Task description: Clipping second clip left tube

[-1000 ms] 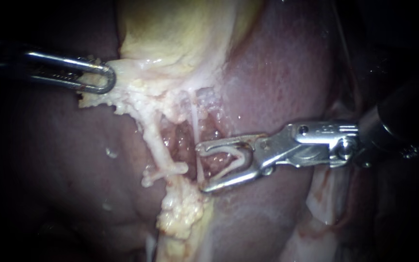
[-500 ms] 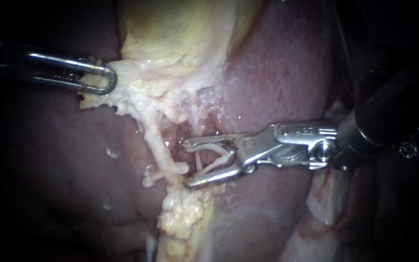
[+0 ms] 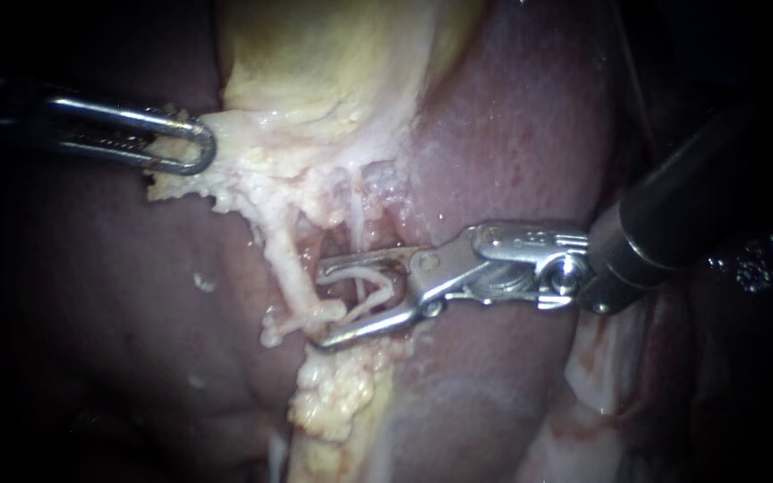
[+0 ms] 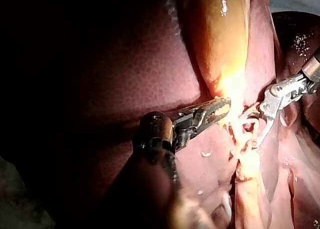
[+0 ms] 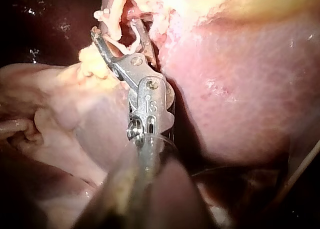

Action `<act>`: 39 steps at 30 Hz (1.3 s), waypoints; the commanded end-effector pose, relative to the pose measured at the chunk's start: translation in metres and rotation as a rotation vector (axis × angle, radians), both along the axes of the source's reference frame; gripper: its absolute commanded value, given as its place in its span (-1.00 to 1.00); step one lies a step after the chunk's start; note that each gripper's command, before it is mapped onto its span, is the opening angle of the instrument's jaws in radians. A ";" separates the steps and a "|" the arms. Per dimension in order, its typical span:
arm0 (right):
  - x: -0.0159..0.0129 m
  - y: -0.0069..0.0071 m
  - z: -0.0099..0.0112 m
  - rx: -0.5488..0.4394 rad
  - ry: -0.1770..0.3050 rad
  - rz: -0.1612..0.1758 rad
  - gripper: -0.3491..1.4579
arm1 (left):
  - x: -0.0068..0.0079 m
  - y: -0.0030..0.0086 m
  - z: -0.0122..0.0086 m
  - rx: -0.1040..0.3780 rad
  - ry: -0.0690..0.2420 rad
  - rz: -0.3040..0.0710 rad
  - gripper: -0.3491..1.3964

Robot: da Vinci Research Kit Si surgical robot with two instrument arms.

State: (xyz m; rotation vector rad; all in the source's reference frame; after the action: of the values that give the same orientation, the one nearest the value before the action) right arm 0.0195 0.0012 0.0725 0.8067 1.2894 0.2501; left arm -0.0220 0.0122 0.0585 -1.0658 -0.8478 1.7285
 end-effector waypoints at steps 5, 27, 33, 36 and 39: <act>0.0018 -0.0004 -0.0006 -0.007 0.013 0.000 -0.07 | -0.0001 0.0000 0.0000 0.001 -0.001 0.002 -1.00; 0.0045 -0.0024 -0.0032 -0.001 0.038 0.004 -0.08 | -0.0005 -0.0001 0.0002 0.001 -0.001 0.002 -1.00; 0.0045 -0.0037 -0.0051 0.011 0.082 -0.057 -0.11 | -0.0004 -0.0001 0.0002 0.001 -0.001 0.002 -1.00; 0.0045 -0.0042 -0.0059 0.008 0.093 -0.071 -0.13 | -0.0004 -0.0001 0.0002 0.001 -0.001 0.002 -1.00; 0.0045 -0.0046 -0.0066 0.017 0.091 -0.075 -0.15 | -0.0004 -0.0001 0.0002 0.001 -0.001 0.002 -1.00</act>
State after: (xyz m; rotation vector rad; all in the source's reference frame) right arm 0.0240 -0.0035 0.0658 0.8900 1.3408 0.1665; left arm -0.0224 0.0120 0.0588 -1.0657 -0.8505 1.7298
